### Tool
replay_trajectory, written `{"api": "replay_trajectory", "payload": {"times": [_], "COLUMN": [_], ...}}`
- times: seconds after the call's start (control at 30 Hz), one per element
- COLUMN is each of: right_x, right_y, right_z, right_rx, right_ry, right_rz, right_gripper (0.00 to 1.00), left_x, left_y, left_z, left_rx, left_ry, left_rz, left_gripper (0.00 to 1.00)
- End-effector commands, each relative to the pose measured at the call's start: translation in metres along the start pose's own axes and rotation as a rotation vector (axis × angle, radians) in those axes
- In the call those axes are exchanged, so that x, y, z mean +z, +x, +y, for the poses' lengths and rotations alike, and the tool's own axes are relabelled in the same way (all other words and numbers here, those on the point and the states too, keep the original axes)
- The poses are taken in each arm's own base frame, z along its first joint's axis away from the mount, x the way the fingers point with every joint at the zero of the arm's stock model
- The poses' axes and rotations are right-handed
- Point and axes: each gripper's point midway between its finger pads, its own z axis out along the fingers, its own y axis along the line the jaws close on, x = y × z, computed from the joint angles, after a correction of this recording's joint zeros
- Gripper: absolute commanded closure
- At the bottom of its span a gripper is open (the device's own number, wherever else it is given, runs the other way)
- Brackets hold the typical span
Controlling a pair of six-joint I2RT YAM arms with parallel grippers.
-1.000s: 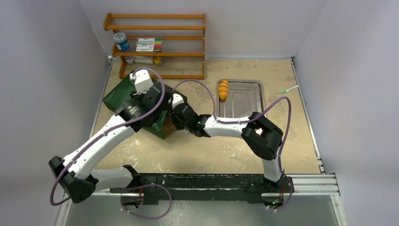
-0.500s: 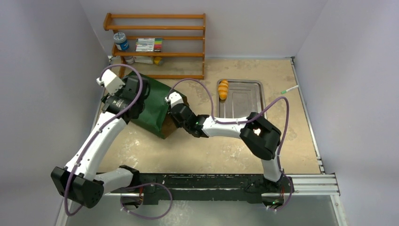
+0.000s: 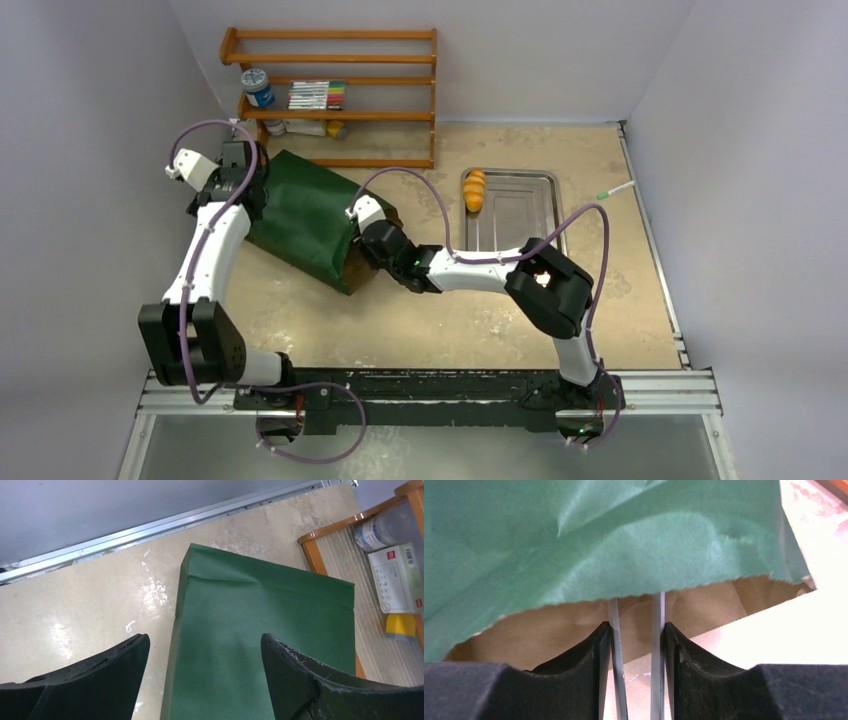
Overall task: Take the fake bread out of the paper bag
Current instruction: Take out the fake bread from the paper bag.
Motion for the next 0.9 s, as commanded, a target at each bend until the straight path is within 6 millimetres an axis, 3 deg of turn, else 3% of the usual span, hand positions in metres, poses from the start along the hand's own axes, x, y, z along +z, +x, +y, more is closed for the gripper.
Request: {"api": "replay_trajectory", "payload": {"times": [0.0, 0.33, 0.67, 0.73, 0.87], "right_x": [-0.006, 0.009, 0.039, 0.044, 0.041], "right_y": [-0.051, -0.066, -0.074, -0.072, -0.07], "right_z": [-0.002, 0.006, 0.019, 0.019, 0.014], "right_rx": [0.027, -0.008, -0.06, -0.065, -0.058], "right_ry": [0.013, 0.005, 0.0, 0.011, 0.036], "right_rz": [-0.146, -0.172, -0.194, -0.188, -0.171], "right_gripper": [0.56, 0.52, 0.52, 0.59, 0.92], "left_x": [0.019, 0.069, 0.101, 0.103, 0.1], "left_y": [-0.017, -0.017, 0.016, 0.02, 0.02], "left_z": [-0.03, -0.036, -0.033, -0.032, -0.035], "left_rx": [-0.056, -0.041, 0.061, 0.066, 0.052], "left_ry": [0.045, -0.014, -0.038, -0.037, -0.017], "left_rz": [-0.001, 0.033, 0.113, 0.122, 0.125], "left_gripper": [0.18, 0.16, 0.17, 0.18, 0.18]}}
